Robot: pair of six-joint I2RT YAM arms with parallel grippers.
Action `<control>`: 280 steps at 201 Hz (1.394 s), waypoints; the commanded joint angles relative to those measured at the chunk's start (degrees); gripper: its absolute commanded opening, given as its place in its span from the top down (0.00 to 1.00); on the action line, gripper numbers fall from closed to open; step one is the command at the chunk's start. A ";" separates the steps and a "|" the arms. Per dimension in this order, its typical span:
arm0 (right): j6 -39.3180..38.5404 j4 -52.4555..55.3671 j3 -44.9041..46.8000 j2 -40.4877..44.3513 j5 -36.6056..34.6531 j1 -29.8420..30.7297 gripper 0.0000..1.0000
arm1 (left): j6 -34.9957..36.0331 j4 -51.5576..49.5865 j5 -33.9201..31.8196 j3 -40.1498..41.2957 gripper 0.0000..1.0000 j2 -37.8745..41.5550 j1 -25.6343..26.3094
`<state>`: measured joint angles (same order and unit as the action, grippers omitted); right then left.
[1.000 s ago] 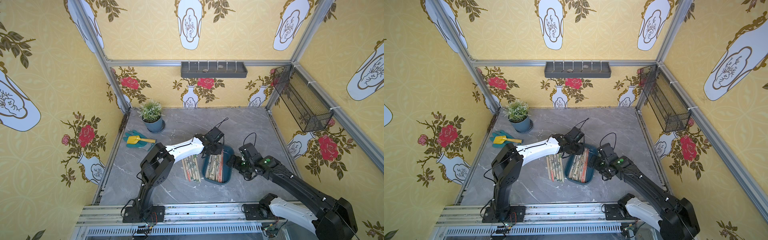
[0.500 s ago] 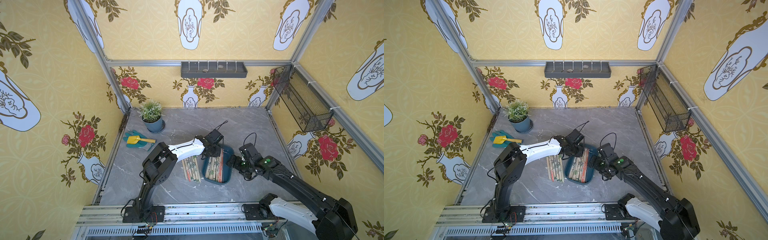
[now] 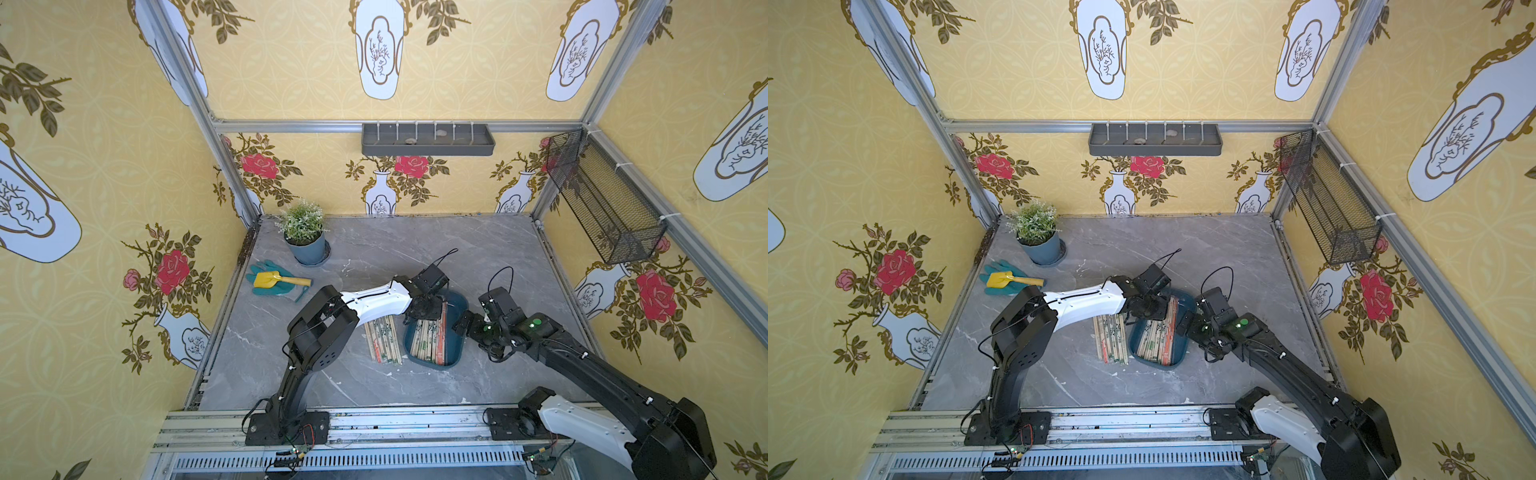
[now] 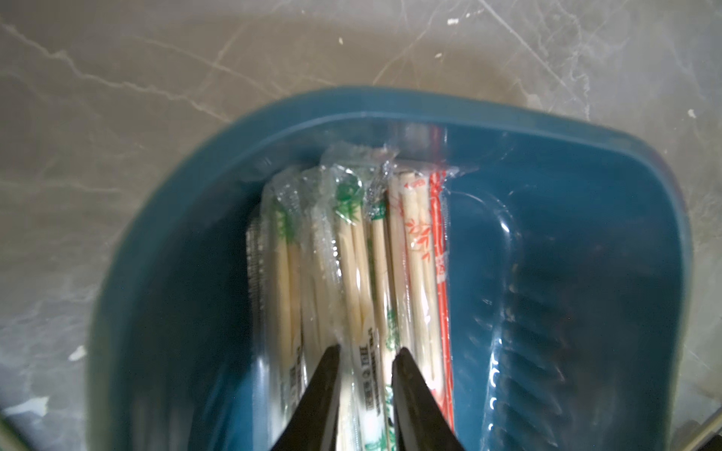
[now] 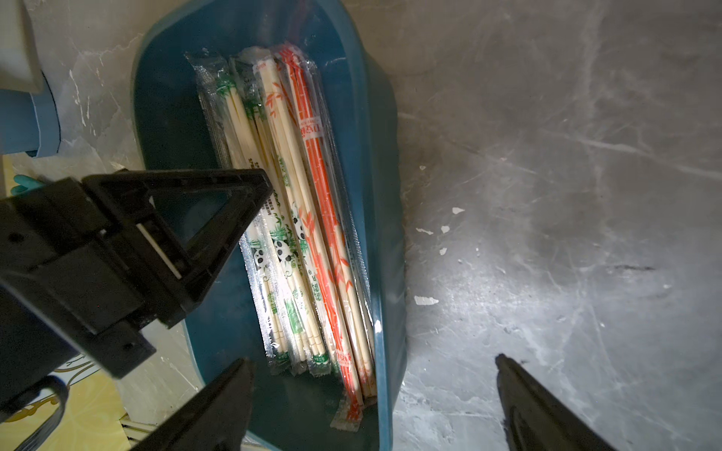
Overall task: Take the paired disposable chopsticks out of the storage box
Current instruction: Pick up the paired disposable chopsticks from the storage box.
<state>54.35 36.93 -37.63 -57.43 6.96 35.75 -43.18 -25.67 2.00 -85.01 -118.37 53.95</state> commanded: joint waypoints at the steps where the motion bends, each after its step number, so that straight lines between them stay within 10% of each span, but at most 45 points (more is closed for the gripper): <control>1: -0.01 -1.40 0.27 0.29 -0.15 0.01 0.03 | -0.41 0.38 -0.15 0.15 0.72 -0.98 0.10; 280: -0.86 -1.40 -0.82 -0.14 0.46 -0.50 0.02 | 1.61 -0.52 -2.85 4.22 1.00 13.92 -3.64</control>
<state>54.08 36.07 -37.54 -57.12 7.18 35.22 -42.19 -26.63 0.36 -83.68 -107.81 51.96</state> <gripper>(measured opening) 0.975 0.105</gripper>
